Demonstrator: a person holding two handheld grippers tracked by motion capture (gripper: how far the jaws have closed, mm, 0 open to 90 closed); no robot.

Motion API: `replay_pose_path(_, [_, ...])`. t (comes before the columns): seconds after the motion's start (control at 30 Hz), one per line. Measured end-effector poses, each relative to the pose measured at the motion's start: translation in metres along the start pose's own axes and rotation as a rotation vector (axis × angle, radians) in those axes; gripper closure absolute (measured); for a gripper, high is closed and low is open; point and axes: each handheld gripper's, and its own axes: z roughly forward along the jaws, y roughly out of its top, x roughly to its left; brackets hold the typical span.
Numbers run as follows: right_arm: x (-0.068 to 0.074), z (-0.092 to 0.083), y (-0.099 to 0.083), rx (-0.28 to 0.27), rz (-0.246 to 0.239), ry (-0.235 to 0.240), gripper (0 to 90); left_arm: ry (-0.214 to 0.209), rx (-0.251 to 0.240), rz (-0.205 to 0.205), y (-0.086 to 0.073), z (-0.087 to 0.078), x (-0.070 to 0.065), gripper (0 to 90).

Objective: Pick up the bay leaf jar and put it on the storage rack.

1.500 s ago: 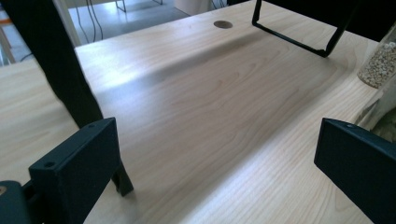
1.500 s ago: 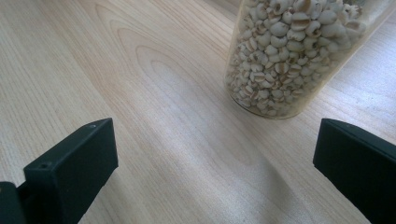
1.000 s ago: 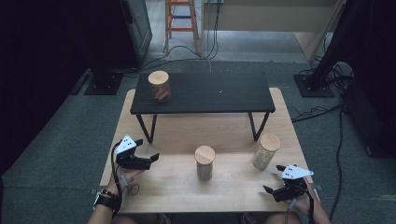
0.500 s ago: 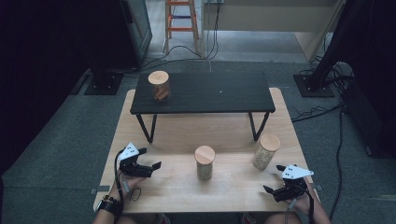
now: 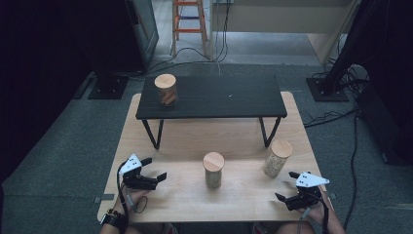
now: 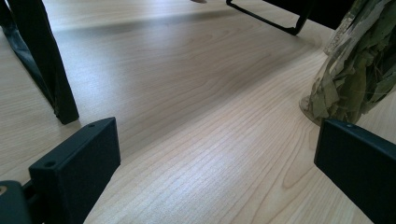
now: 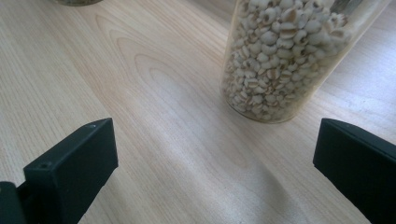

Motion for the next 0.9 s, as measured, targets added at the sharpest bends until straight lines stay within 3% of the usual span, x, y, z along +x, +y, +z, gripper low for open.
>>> replay_pose_path(0.1, [-0.002,-0.004,-0.002,-0.066,0.004,0.043,0.0,-0.016,0.007,0.0,0.001,0.001,0.002,0.4])
replay_pose_path(0.27, [0.007,-0.002,0.008,-0.125,-0.007,0.065,0.7,-0.026,-0.005,-0.007,-0.002,0.0,0.004,0.4])
replay_pose_path(0.4, [0.012,-0.001,0.02,-0.127,-0.036,0.082,1.2,-0.03,-0.004,-0.005,-0.002,-0.001,0.004,0.5])
replay_pose_path(0.57, [0.013,0.006,0.023,-0.163,-0.024,0.114,1.8,-0.051,-0.01,-0.006,-0.003,-0.002,0.007,2.0])
replay_pose_path(0.9, [0.022,0.03,0.037,-0.128,-0.048,0.176,0.8,-0.057,-0.021,-0.011,-0.005,-0.004,0.008,1.8])
